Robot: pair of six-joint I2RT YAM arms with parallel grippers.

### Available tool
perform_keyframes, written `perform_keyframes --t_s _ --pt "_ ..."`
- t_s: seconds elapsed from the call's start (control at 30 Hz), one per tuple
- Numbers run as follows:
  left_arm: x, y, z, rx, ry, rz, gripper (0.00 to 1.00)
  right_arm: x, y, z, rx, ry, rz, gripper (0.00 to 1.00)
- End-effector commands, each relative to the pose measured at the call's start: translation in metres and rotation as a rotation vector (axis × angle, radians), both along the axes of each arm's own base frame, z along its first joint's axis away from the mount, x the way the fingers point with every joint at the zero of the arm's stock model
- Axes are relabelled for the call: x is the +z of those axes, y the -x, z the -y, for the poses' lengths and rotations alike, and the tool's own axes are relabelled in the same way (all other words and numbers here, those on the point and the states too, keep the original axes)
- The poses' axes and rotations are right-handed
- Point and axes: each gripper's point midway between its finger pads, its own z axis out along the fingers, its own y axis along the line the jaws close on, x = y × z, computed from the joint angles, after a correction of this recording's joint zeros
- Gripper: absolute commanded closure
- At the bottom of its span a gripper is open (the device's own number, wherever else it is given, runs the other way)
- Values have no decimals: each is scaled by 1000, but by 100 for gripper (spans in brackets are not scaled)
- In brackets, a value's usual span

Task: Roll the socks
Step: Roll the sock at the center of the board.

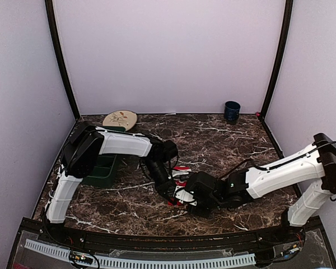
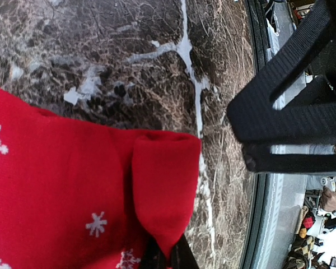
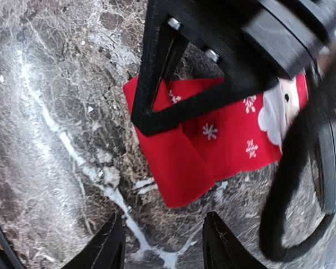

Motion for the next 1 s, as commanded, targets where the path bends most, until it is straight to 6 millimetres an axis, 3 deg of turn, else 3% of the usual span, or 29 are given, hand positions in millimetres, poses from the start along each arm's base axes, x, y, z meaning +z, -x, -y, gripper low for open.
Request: perform_keyframes --t_s 0.0,0.37,0.6,0.97 --pt "4 0 -3 12 -13 -39 100 2 -7 -21 96 30 87 53" --pt "7 -4 -1 25 5 -65 100 -19 -16 -33 139 92 125 49" --pt "8 -4 -2 30 12 -75 100 -31 -24 -28 122 123 98 48" --pt "9 -6 -4 39 19 -93 100 -35 -39 -20 91 152 100 49"
